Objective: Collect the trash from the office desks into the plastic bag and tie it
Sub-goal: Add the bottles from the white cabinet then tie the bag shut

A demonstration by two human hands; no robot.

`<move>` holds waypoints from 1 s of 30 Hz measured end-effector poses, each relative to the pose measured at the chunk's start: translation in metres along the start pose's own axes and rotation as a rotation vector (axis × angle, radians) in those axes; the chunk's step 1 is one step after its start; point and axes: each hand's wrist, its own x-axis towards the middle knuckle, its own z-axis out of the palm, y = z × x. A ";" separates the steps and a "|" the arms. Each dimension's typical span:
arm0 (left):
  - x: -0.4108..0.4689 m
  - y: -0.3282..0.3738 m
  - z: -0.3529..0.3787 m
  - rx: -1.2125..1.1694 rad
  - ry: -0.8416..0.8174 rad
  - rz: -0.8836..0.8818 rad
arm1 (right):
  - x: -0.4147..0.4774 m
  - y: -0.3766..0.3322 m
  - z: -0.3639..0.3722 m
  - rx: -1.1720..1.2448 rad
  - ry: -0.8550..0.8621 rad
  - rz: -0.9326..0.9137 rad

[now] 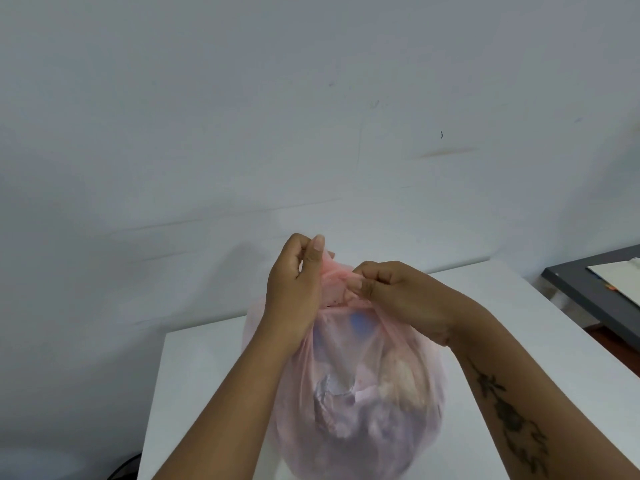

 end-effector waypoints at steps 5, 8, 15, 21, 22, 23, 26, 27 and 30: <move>-0.002 0.002 -0.009 -0.146 -0.169 -0.146 | -0.004 0.001 -0.001 0.228 -0.096 -0.013; -0.002 0.002 -0.013 -0.086 -0.231 -0.158 | -0.002 0.006 -0.003 0.326 -0.072 0.021; 0.004 0.005 -0.009 -0.154 -0.188 -0.287 | -0.006 0.015 -0.008 0.149 0.058 -0.010; 0.009 0.006 -0.007 -0.183 -0.213 -0.405 | -0.010 0.023 0.010 -0.384 0.280 -0.257; 0.009 0.007 -0.007 -0.183 -0.221 -0.407 | -0.010 0.024 0.013 -0.438 0.314 -0.288; 0.010 0.008 -0.007 -0.195 -0.227 -0.410 | -0.010 0.025 0.014 -0.468 0.344 -0.305; 0.010 0.011 -0.007 -0.265 -0.250 -0.444 | -0.009 0.027 0.016 -0.562 0.356 -0.330; 0.010 0.012 -0.008 -0.282 -0.255 -0.461 | -0.008 0.027 0.016 -0.585 0.351 -0.337; 0.011 0.011 -0.008 -0.301 -0.270 -0.522 | -0.007 0.027 0.016 -0.660 0.335 -0.332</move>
